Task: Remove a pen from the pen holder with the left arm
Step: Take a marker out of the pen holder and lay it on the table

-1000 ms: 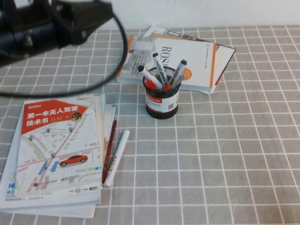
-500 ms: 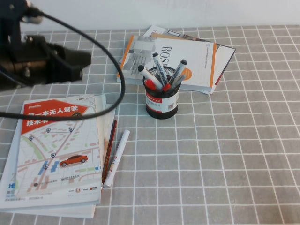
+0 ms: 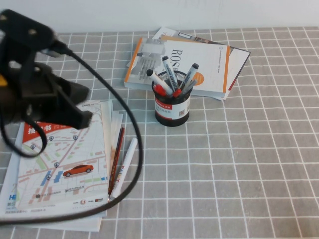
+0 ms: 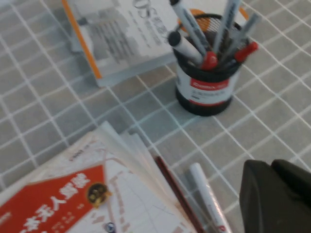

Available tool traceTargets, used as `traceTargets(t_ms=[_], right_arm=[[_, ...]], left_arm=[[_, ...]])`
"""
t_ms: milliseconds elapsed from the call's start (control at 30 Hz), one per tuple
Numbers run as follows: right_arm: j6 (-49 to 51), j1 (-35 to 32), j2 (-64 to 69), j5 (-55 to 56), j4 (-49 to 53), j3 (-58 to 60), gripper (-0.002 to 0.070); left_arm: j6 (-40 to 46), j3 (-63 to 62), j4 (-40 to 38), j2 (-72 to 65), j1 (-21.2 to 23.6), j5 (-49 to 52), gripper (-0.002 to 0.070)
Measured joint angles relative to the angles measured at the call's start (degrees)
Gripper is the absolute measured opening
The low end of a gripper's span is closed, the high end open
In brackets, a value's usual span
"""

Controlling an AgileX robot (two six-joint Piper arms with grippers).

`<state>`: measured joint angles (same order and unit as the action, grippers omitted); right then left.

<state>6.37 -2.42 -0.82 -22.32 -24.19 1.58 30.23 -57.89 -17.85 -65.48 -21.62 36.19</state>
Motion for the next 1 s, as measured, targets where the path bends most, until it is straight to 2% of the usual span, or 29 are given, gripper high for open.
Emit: traceTargets(t_ms=[100, 200, 333, 467, 567, 633, 767, 1000], right_arm=[[0.0, 0.0, 0.0, 0.0, 0.0, 0.0, -0.0013], [0.0, 0.0, 0.0, 0.0, 0.0, 0.0, -0.0013], [0.0, 0.0, 0.0, 0.0, 0.0, 0.0, -0.0013], [0.0, 0.0, 0.0, 0.0, 0.0, 0.0, -0.0013], [0.0, 0.0, 0.0, 0.0, 0.0, 0.0, -0.0013], [0.0, 0.0, 0.0, 0.0, 0.0, 0.0, -0.0013], [0.0, 0.0, 0.0, 0.0, 0.0, 0.0, -0.0012], [0.0, 0.0, 0.0, 0.0, 0.0, 0.0, -0.0013]], left_arm=[[-16.1, 4.4, 12.8, 3.7, -2.7, -9.7, -0.0001], [-32.9, 11.3, 24.8, 6.1, -3.9, -26.1, 0.0001], [-43.4, 21.1, 33.7, 5.3, -4.0, -47.7, 0.0062], [-46.9, 27.8, 37.8, -0.8, -4.3, -67.2, 0.0248], [-47.3, 29.5, 38.3, -6.7, -4.3, -75.3, 0.0393], [-47.4, 29.5, 38.3, -11.5, -4.3, -78.8, 0.0457], [-46.3, 28.2, 37.7, -19.8, -4.3, -83.3, 0.0496], [-44.1, 23.3, 37.3, -31.7, -4.3, -92.4, 0.0505]])
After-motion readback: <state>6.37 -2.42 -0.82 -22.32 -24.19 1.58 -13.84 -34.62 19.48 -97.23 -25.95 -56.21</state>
